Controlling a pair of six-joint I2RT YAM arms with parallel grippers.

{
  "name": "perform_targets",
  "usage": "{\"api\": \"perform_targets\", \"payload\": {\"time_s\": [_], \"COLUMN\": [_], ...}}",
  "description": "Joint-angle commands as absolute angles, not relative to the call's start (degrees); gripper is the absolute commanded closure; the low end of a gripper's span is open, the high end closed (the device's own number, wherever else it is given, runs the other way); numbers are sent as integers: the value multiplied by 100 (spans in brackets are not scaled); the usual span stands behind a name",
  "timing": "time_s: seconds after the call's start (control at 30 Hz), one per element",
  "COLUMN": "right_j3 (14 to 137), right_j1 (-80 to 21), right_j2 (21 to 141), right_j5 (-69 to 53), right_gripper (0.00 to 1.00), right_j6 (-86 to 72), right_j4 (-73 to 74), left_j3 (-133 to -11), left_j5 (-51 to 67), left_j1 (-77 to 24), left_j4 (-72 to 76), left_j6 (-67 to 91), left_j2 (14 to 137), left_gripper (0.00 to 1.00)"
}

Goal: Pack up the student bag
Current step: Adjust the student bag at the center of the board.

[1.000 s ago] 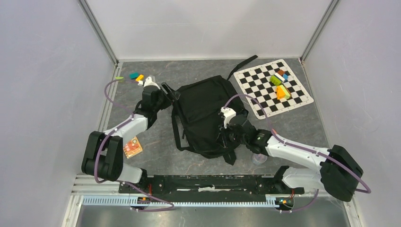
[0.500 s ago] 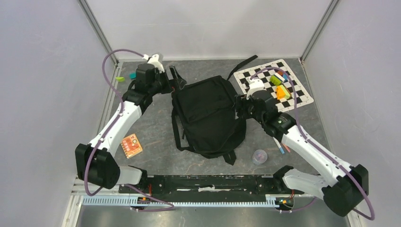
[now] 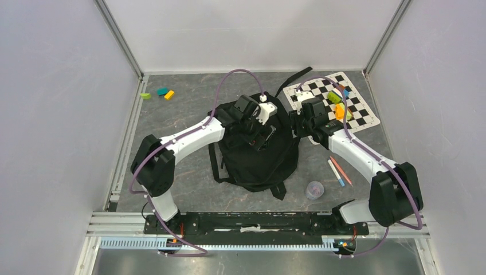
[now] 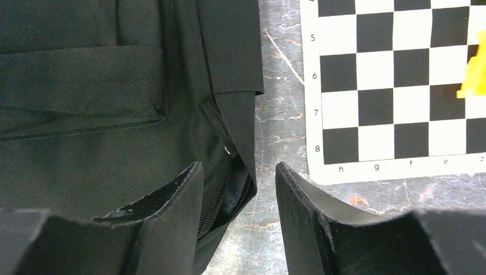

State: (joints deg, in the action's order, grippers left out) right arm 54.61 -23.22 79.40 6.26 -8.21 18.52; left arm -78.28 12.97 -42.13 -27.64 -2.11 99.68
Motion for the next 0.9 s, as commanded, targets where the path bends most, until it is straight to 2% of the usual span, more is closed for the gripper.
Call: {"api": "perform_targets", "payload": {"time_s": [0.0, 0.23, 0.3, 0.5, 0.67, 0.73, 0.87], "right_j3": [5583, 5189, 4995, 4804, 4636, 4653, 4830], "right_j1": [-2285, -2267, -2266, -2268, -2268, -2262, -2183], "right_j2": [7998, 8046, 7981, 8003, 8034, 8096, 8282], "right_j5": [256, 18, 18, 268, 585, 784, 791], "right_gripper": [46, 48, 48, 52, 61, 66, 80], "right_j6": [-883, -1650, -1842, -2118, -2275, -2249, -2145], "right_j4": [1679, 1278, 1092, 960, 679, 627, 682], "left_j3": [-7839, -7796, -7832, -8060, -8096, -8087, -8062], "left_j5": [676, -1192, -1427, -1502, -1613, -1622, -1674], "left_j1": [-4267, -4564, -4622, -4640, -4641, -4641, -4641], "left_j4": [-2736, -2663, -2708, -2956, -3006, -3004, -2997], "left_j6": [-881, -853, -860, -707, -668, -687, -712], "left_j2": [10012, 10293, 10386, 10664, 10730, 10722, 10692], "left_gripper": [0, 0, 5, 37, 75, 86, 98]}}
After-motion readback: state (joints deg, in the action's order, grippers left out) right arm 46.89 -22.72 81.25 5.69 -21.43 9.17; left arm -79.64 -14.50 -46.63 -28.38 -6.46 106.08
